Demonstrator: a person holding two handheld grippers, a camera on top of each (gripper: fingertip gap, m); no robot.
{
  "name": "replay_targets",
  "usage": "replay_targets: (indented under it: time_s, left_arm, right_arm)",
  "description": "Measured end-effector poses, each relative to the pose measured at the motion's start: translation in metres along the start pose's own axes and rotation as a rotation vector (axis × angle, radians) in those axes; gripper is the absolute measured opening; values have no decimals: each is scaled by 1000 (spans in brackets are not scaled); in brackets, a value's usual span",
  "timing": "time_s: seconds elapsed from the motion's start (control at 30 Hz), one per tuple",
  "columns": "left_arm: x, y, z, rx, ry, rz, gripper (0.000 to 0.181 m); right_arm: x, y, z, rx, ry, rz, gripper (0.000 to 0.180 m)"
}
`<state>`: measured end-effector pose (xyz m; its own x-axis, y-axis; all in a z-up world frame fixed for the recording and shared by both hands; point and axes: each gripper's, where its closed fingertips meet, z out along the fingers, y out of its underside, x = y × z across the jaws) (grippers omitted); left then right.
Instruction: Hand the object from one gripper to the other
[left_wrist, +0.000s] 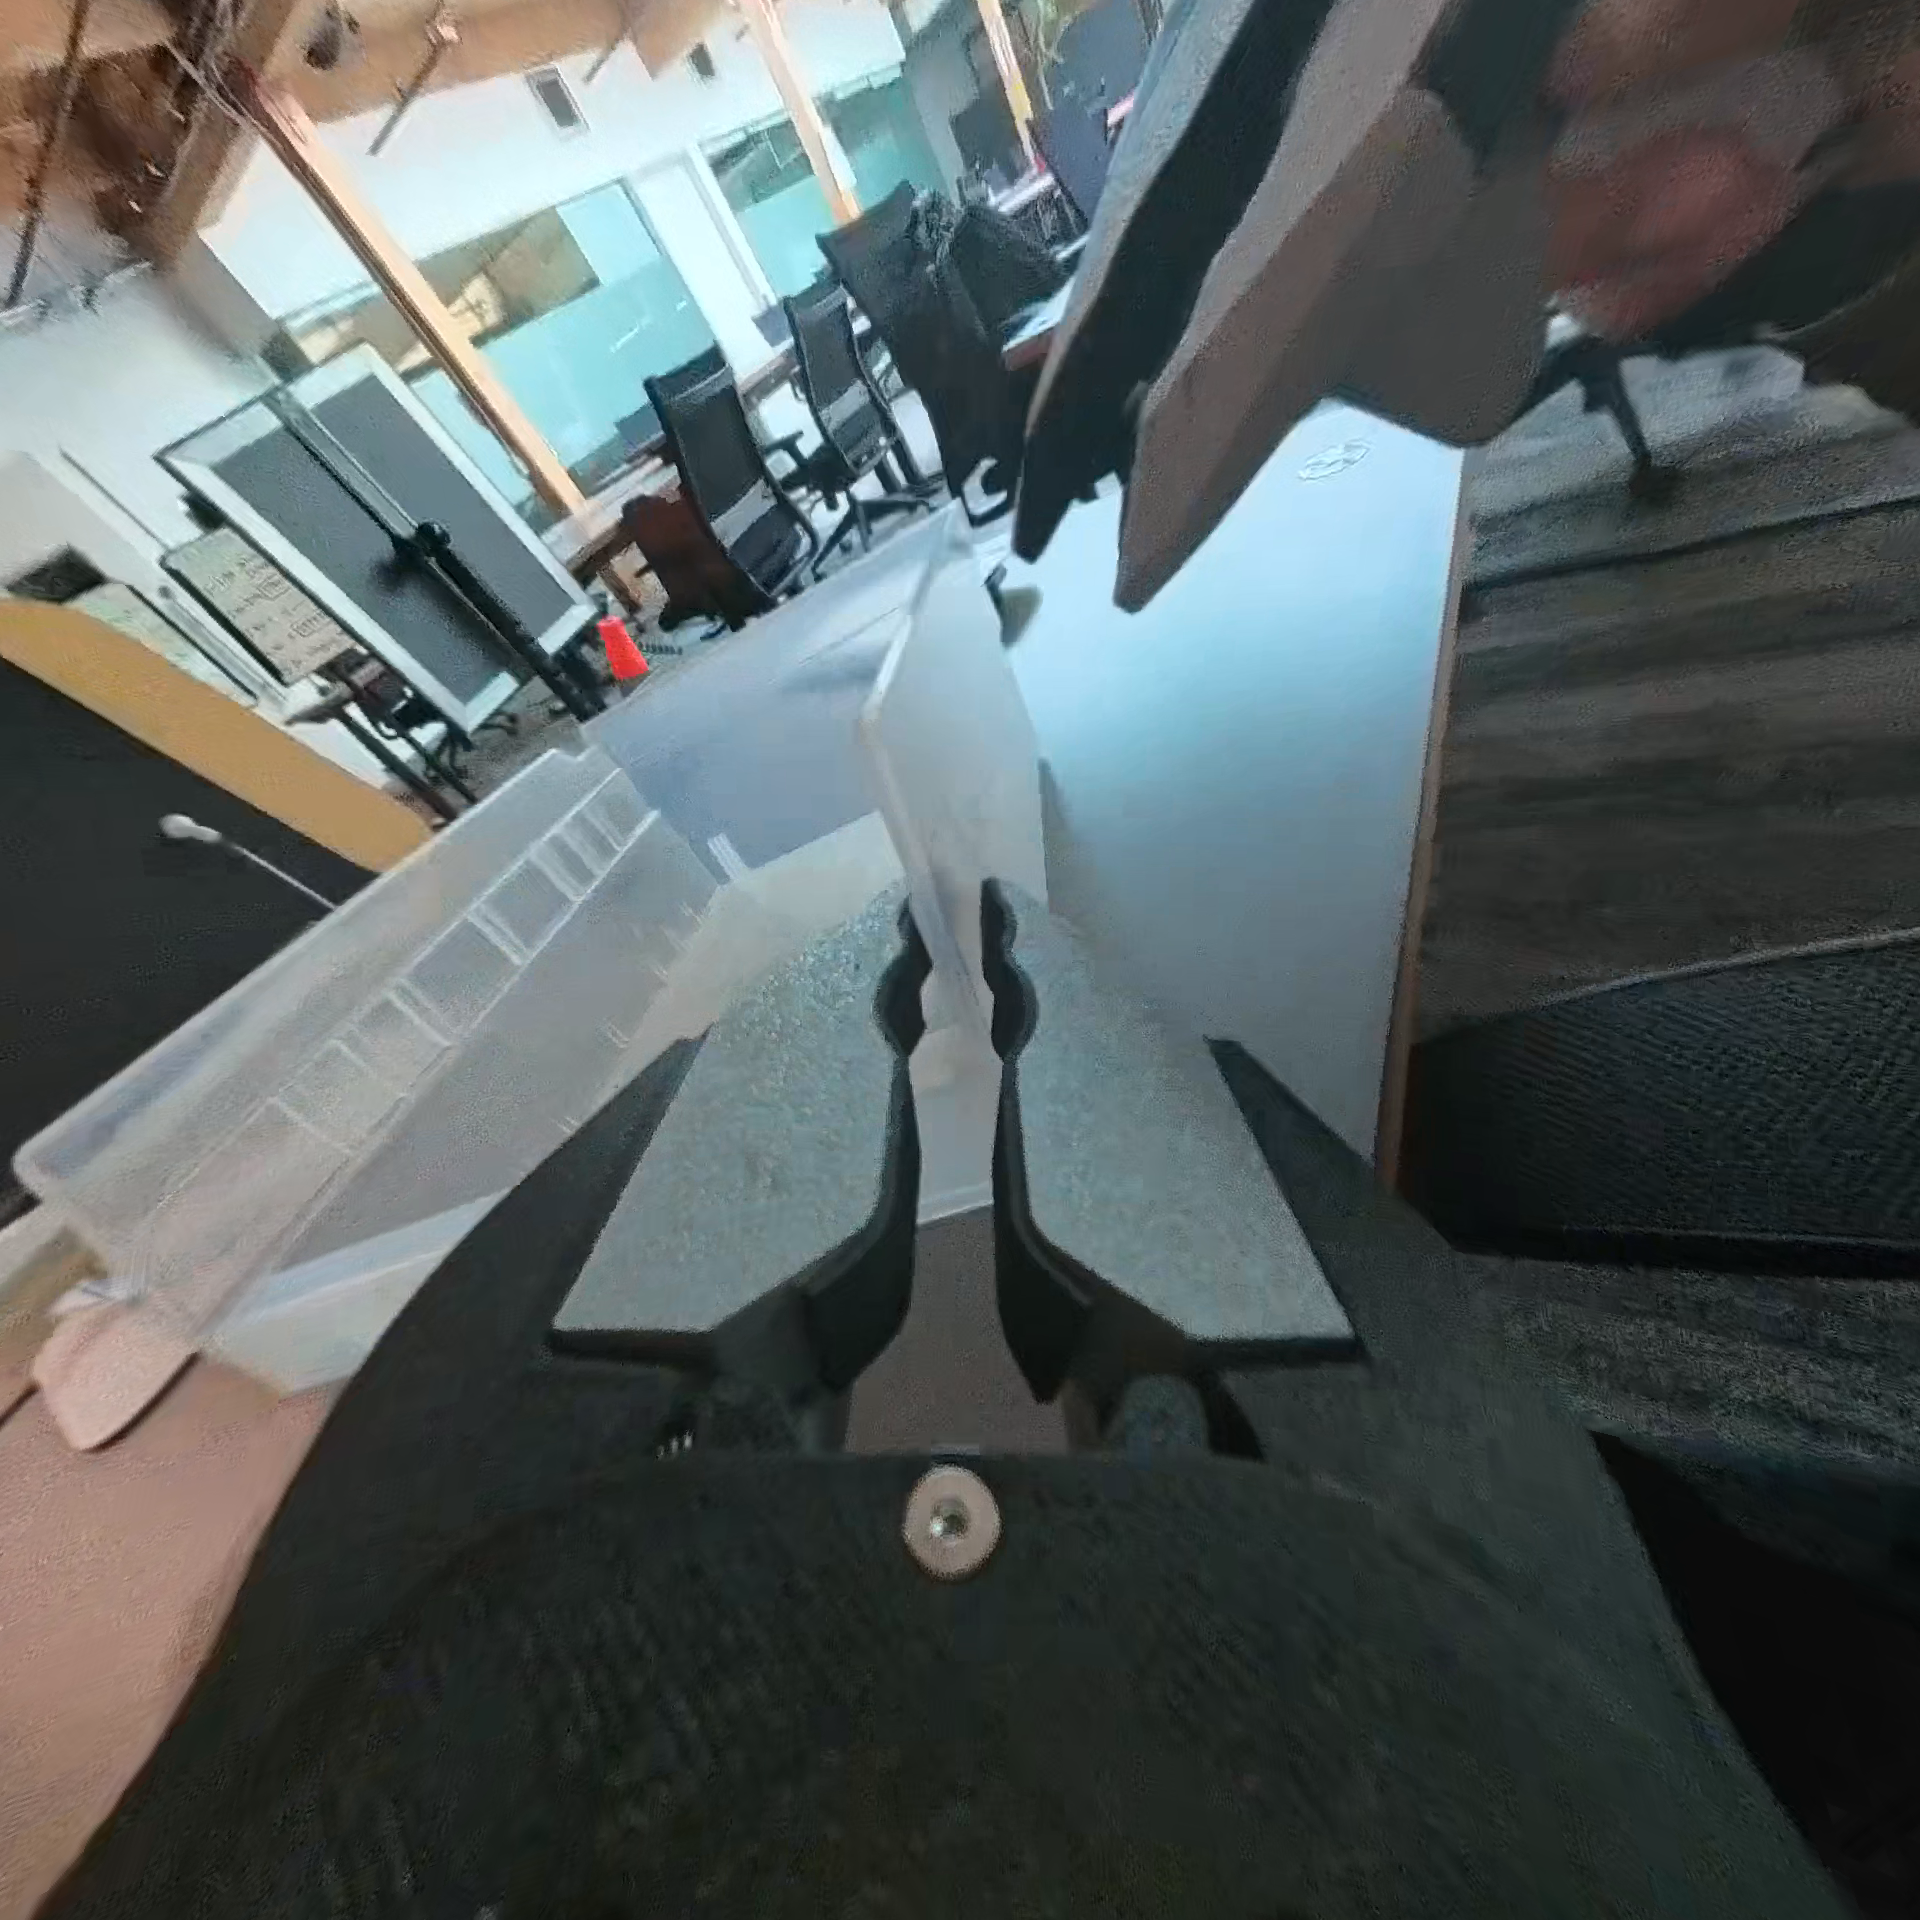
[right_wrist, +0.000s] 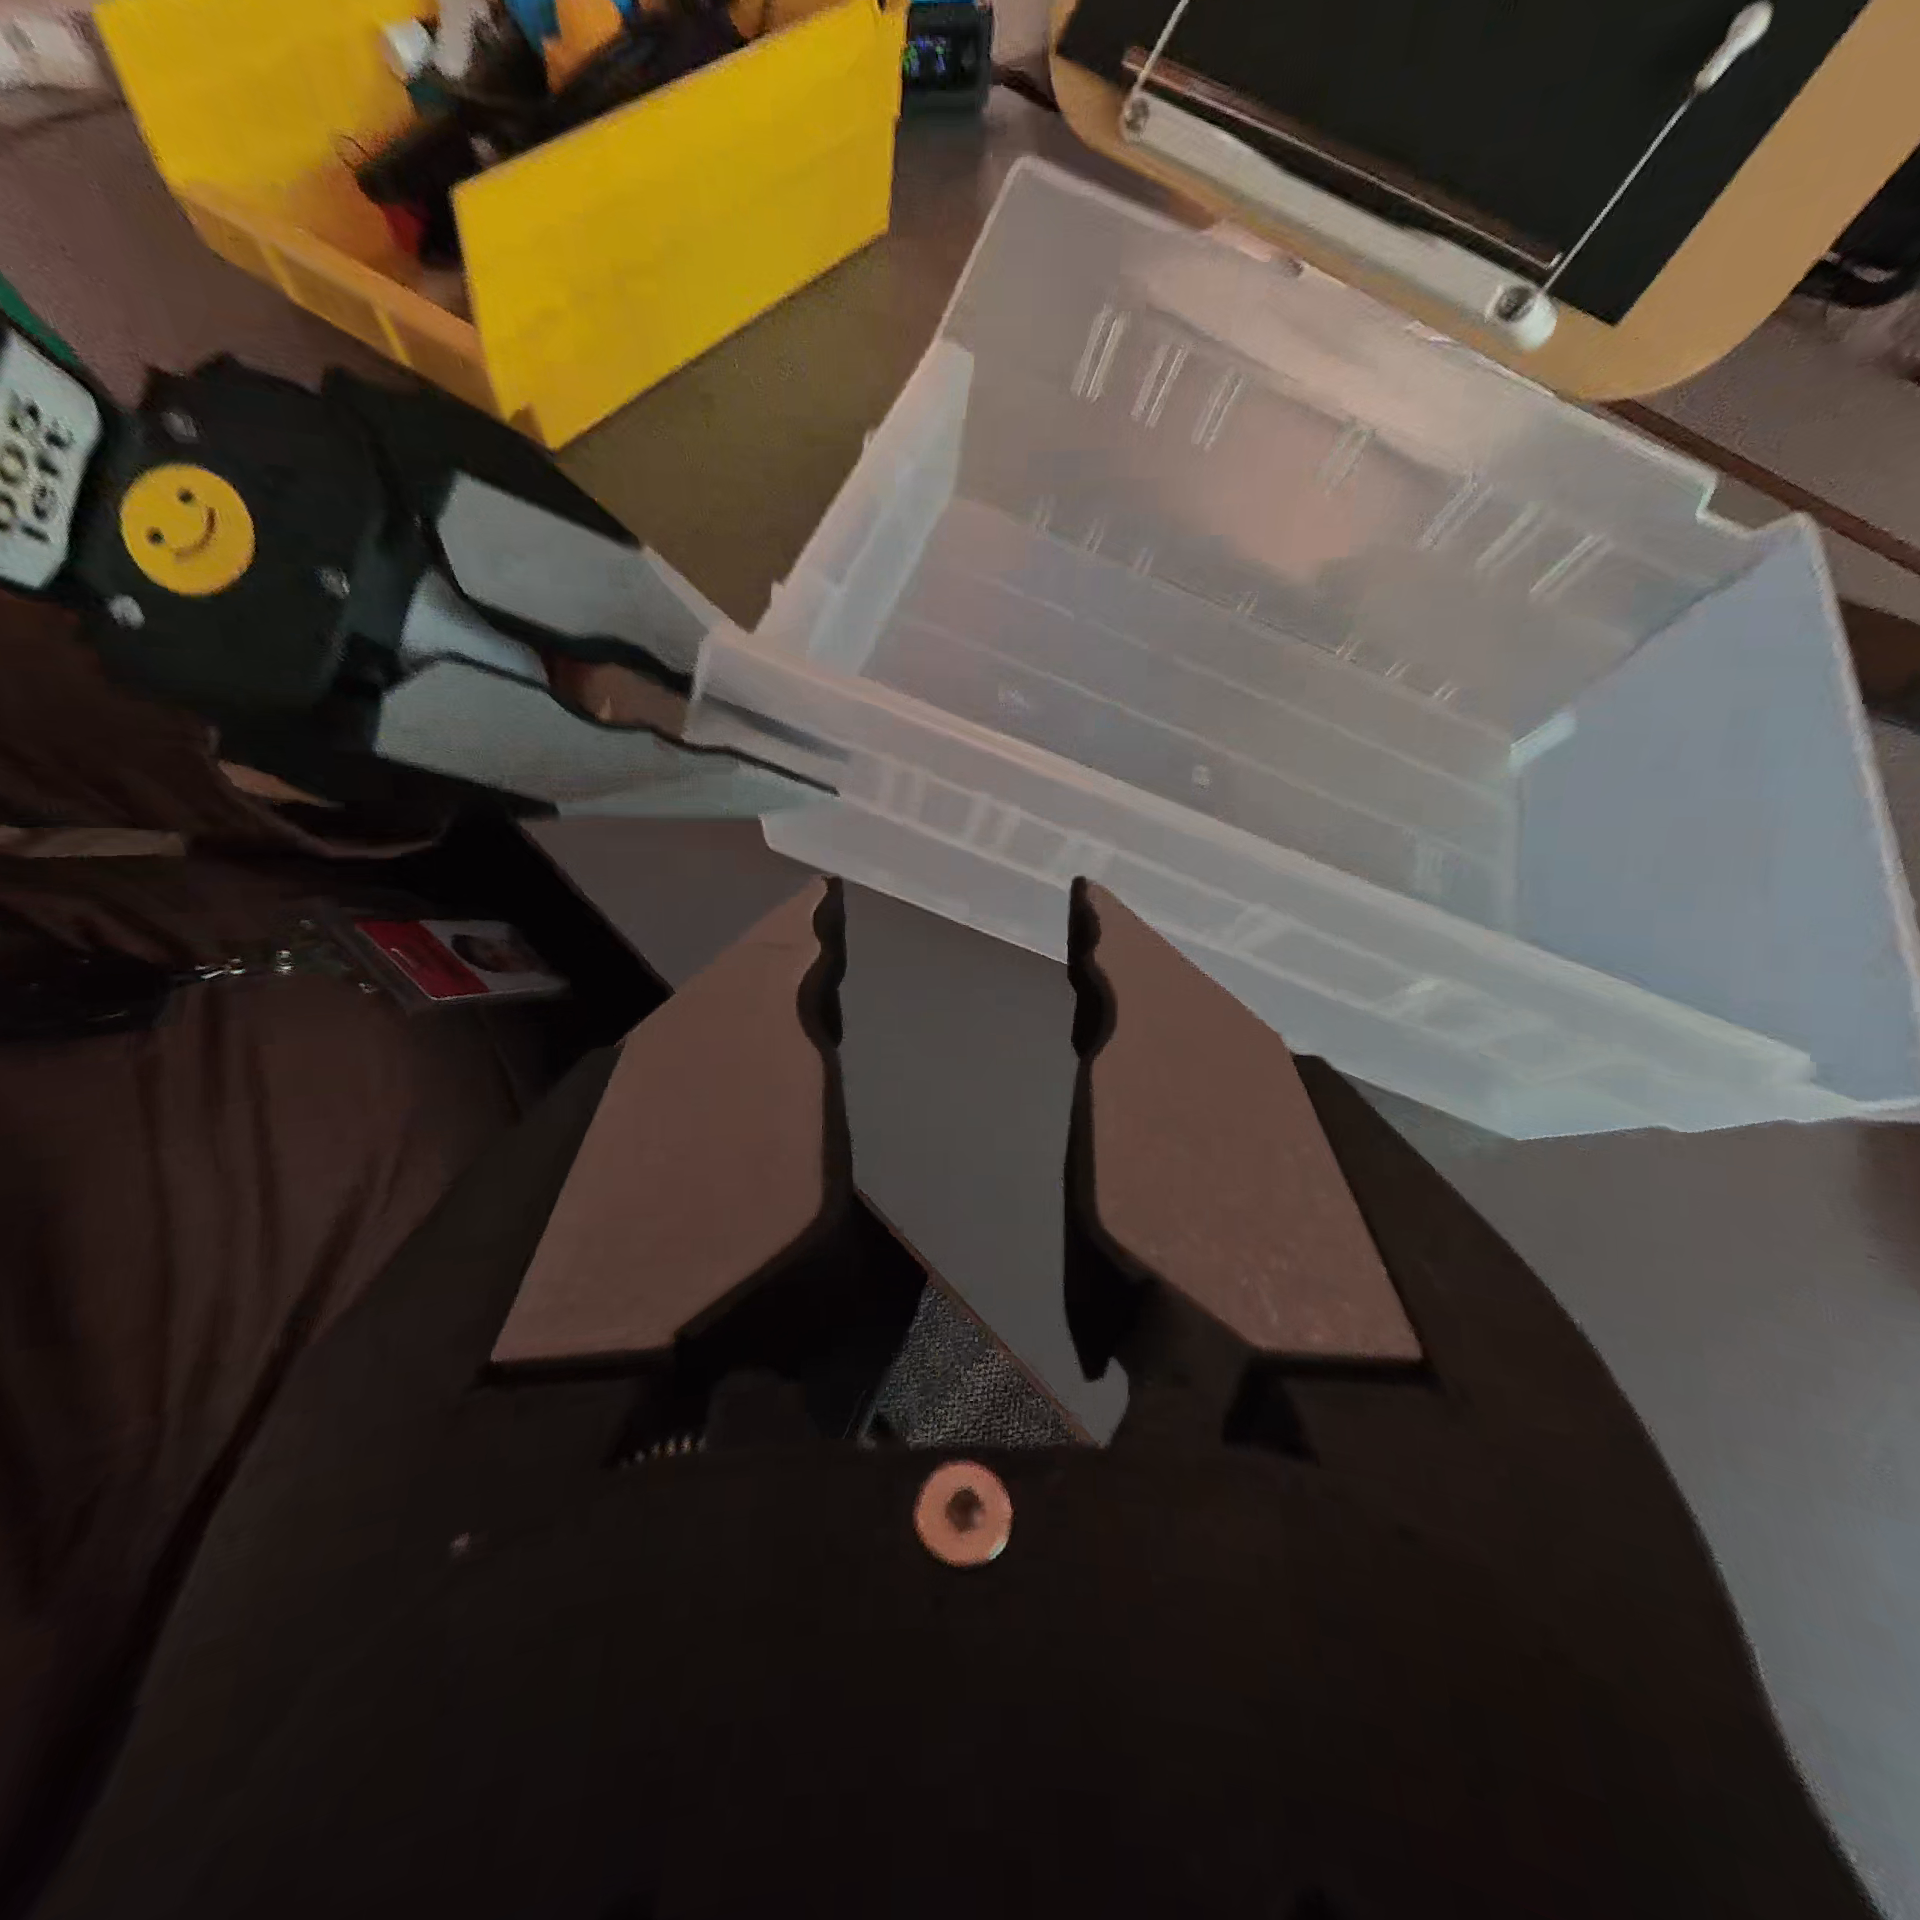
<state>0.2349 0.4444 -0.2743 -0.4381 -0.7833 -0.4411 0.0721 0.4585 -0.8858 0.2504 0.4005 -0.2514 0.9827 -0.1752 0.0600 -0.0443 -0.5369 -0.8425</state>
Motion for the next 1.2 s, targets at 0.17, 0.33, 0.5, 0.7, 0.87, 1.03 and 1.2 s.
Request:
replay_targets:
  time_s: [0.17,0.33,0.5,0.7,0.87,1.03,1.2]
  left_arm:
    - [11,11,-4,-62,98,-219,8]
    - [-32,-15,-83,20,92,-305,24]
    - [-92,42,-148,-148,-92,-281,34]
    - [-122,100,-211,-238,-228,-339,35]
    - [-134,121,-243,-259,-299,-345,41]
    - [-134,115,-212,-268,-266,-310,49]
    - [-153,131,-178,-427,-386,-77,57]
  right_arm:
    - [-20,-24,26,104,-56,-8,47]
    - [-54,-45,70,188,-96,-91,55]
    - [-63,-35,106,32,31,-263,35]
    - [-12,17,69,-375,262,-586,0]
    - [95,40,-25,-573,590,-477,28]
    - [42,35,1,-250,115,-198,42]
    - [5,11,34,11,-35,-115,58]
